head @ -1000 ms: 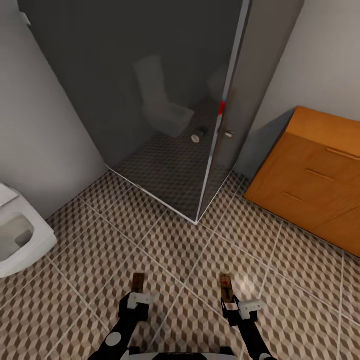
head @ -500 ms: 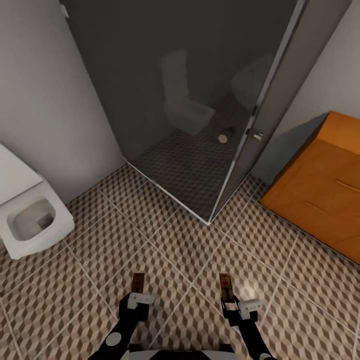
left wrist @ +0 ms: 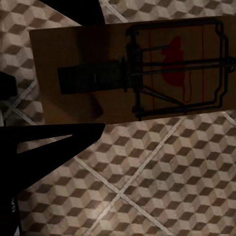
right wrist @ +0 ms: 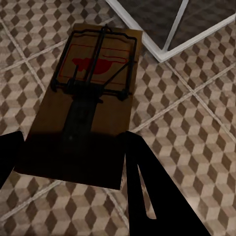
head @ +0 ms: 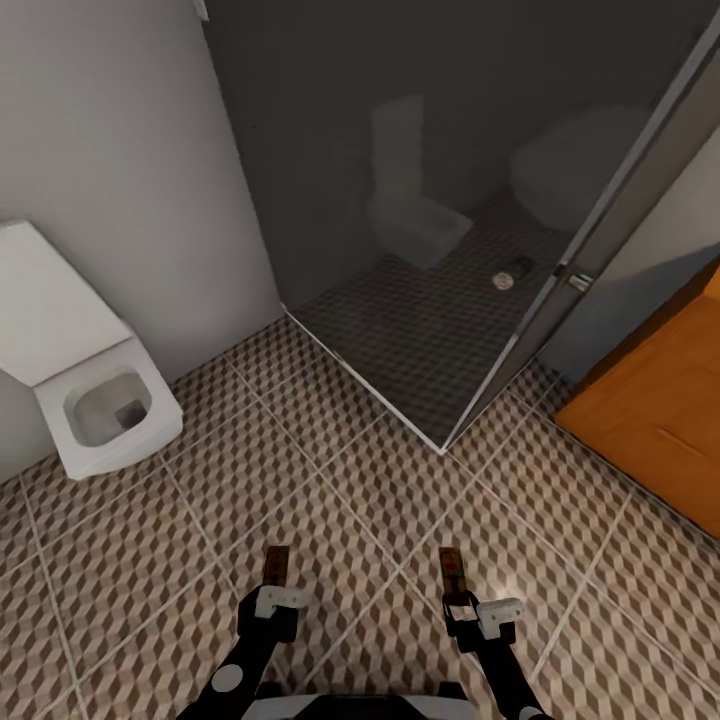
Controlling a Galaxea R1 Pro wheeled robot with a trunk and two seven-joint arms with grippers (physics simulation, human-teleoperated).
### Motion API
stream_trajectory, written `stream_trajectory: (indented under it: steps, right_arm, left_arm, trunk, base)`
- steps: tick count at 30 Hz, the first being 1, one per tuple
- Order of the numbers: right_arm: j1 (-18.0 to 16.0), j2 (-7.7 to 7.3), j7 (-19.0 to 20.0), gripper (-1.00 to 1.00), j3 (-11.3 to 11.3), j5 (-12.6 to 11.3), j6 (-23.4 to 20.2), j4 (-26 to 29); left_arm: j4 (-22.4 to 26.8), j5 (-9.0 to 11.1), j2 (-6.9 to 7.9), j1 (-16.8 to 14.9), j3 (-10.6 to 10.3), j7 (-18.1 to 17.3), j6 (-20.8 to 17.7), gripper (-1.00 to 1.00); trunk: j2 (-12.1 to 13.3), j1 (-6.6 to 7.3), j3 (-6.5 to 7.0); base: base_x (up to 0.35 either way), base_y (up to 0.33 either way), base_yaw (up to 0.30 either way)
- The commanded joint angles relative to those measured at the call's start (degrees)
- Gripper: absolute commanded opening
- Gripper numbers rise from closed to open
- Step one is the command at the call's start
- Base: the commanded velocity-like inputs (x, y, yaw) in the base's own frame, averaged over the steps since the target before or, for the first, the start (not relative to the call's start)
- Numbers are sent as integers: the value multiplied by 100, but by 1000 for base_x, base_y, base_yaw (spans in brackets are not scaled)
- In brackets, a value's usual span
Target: Take the four mousetraps from the cabinet in the bathroom and place them on the bathroom floor. Make sure all four end up on the same floor surface, and ensure that at least two of them are either under or directly next to the same bathroom sink.
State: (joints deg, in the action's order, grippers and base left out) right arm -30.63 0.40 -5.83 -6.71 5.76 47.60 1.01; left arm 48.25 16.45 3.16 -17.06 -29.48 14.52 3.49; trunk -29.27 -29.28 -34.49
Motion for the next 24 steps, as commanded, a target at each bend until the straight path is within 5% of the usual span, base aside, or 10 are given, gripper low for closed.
stream_trajectory:
  steps: [1,24]
  right_arm:
    - [-2,2,-59,-100,-14,46,13,-4]
    - [-1,4,-59,-100,-14,45,13,-4]
  left_arm:
    - [0,60,9,-8,-47,51,28,-100]
    - [-15,60,-16,-8,-49,51,21,-100]
  trunk:
    - [-7,-2,-11]
    - [-7,-2,-125]
  base:
    - [0,0,244]
    - [0,0,244]
